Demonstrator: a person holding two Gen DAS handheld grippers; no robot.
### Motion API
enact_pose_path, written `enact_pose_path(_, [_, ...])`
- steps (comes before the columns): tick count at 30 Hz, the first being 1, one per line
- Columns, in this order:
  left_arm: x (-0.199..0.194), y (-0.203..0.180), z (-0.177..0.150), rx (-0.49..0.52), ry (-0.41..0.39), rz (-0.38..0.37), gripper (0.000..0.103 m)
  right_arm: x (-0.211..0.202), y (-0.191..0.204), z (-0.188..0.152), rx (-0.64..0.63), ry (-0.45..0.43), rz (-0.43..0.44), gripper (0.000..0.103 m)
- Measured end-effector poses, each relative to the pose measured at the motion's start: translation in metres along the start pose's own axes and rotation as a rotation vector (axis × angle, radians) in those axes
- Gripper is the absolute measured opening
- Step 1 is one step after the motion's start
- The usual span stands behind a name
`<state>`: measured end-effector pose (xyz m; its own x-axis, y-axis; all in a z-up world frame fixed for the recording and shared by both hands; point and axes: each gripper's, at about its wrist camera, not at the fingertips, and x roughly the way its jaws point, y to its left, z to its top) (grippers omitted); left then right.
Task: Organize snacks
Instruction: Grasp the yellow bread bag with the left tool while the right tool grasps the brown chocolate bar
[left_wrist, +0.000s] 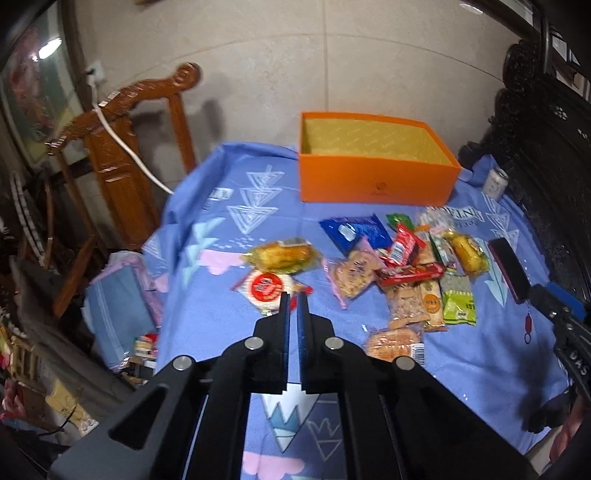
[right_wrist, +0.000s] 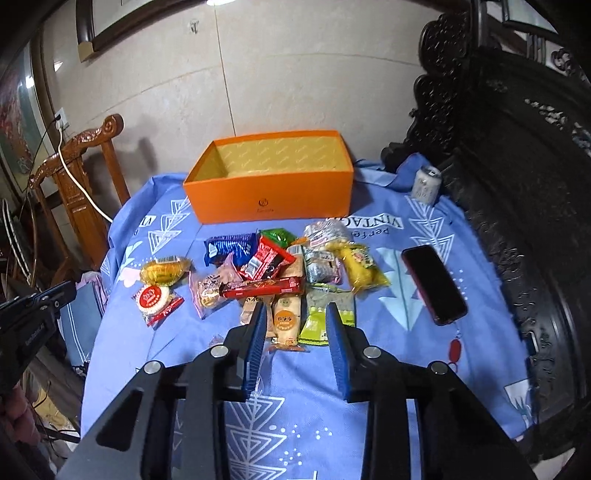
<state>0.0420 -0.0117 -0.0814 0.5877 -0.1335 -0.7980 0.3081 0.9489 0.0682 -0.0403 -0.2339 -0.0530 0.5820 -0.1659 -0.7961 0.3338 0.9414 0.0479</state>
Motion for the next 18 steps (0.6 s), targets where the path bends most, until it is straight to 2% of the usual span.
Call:
enact_pose_path(5, [0.044,-0.008,-0.007,0.051,0.03,-0.01,0.007,0.045,0.006,-0.005,-0.065,0.046,0.04,0.034])
enact_pose_path(7, [0.063,-0.006,-0.009,0.06,0.035,-0.013,0.012,0.061,0.01,-0.006,-0.114,0.054,0.067,0.034])
enact_pose_path(9, [0.076,0.0,-0.011,0.06,0.022,-0.028,0.019,0.08,0.022,-0.005,-0.214,0.049,0.1,0.034])
enact_pose_path(13, [0.107,0.009,-0.011,0.067,0.033,-0.047,0.02,0.114,0.042,0.001,-0.381,0.062,0.149,0.034])
enact_pose_path(18, [0.144,0.017,-0.006,0.073,0.073,-0.042,0.02,0.162,0.056,0.008,-0.541,0.135,0.211,0.034])
